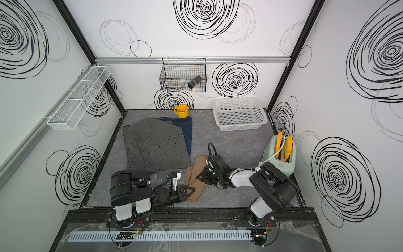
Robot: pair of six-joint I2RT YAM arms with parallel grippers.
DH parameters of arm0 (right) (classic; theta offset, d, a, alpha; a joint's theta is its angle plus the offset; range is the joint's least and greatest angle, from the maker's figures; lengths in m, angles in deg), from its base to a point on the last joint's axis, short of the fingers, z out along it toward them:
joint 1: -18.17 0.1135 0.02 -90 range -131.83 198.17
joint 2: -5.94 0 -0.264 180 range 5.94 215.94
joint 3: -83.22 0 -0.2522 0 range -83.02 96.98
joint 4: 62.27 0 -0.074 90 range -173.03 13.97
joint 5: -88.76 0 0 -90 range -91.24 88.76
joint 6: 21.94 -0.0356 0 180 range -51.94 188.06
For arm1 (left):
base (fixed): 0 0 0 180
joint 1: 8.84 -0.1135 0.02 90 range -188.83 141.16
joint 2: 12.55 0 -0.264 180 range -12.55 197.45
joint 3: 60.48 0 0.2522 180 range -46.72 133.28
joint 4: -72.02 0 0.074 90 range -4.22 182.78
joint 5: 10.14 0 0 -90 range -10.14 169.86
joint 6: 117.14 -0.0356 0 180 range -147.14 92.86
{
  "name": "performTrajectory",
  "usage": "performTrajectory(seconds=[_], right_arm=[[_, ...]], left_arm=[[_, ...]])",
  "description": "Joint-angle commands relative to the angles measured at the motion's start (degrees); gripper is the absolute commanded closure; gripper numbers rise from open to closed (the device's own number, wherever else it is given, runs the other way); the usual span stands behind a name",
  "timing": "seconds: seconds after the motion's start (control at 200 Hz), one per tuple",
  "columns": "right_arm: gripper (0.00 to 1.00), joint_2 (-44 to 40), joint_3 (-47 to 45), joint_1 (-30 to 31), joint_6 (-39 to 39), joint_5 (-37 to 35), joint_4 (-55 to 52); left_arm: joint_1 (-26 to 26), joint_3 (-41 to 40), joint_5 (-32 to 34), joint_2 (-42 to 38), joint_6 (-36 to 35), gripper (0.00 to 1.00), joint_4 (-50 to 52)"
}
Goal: Roll up the skirts
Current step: Pick up the skirt from the center of the board, then move the basket to the center of the board.
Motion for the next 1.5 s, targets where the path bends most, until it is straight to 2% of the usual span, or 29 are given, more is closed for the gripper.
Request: performTrajectory(seconds=[0.0, 0.06, 0.14, 0.17, 0.285, 0.375, 0.455, 0.59, 0.755, 0.946, 1.066, 1.161, 1.321, 1.496], right_arm=[[0.95, 2.36, 2.77, 0.01, 3.11, -2.9, -2.6], [1.0, 1.38, 4.68, 0.23, 5.5, -4.92, -6.27], [1.0, -1.49, 8.24, 0.85, 10.04, -9.67, -14.54], [1.0, -2.7, 9.61, 0.9, 11.78, -11.4, -17.71], [1.0, -7.3, 12.93, 0.74, 17.59, -18.53, -27.03], [1.0, -9.16, 13.74, -0.9, 21.31, -20.49, -31.78], [1.0, -11.13, 13.95, -2.27, 23.79, -21.33, -34.43], [1.0, -16.75, 14.45, -4.28, 27.98, -24.34, -38.24], [1.0, -24.13, 14.42, -9.95, 31.82, -25.86, -36.03], [1.0, -22.68, 23.56, -23.44, 28.79, -16.47, -36.57], [1.0, -18.0, 29.78, -31.48, 26.37, -6.51, -30.8], [1.0, -11.6, 37.54, -35.77, 25.76, -2.4, -28.67], [1.0, 1.58, 52.95, -38.97, 24.51, 8.2, -25.77], [1.0, 16.32, 69.61, -40.22, 23.04, 20.03, -23.82]], left_arm=[[-0.4, -1.97, 0.16, 0.25, 0.37, 0.63, -11.91], [-0.61, -2.81, 0.27, -0.74, -0.4, 0.35, -11.82], [-1.13, -4.4, 0.67, -2.48, -1.21, 0.17, -11.77], [-1.33, -5.07, 0.79, -3.04, -1.34, 0.01, -11.76], [-2.86, -6.98, -0.08, -4.89, -1.93, 0.03, -11.77], [-3.92, -7.44, -0.71, -7.49, -3.08, 0.03, -10.65], [-4.97, -5.91, -2.69, -11.08, -4.69, 0.03, -4.51], [-5.56, -2.68, -3.18, -22.33, -9.77, 0.03, 12.38], [-6.57, 8.35, -0.94, -40.54, -21.23, 0.03, 46.05], [-13.58, 15.62, -7.45, -47.19, -24.01, 0.03, 61.95], [-13.76, 19.2, -7.06, -50.54, -25.2, 0.03, 70.05], [-13.76, 23.01, -5.46, -52.87, -27.09, 0.03, 78.24], [-14.98, 29.47, -3.37, -54.29, -32.36, 0.03, 89.5], [-18.41, 32.67, -5.89, -52.58, -35.13, 0.03, 92.84]])
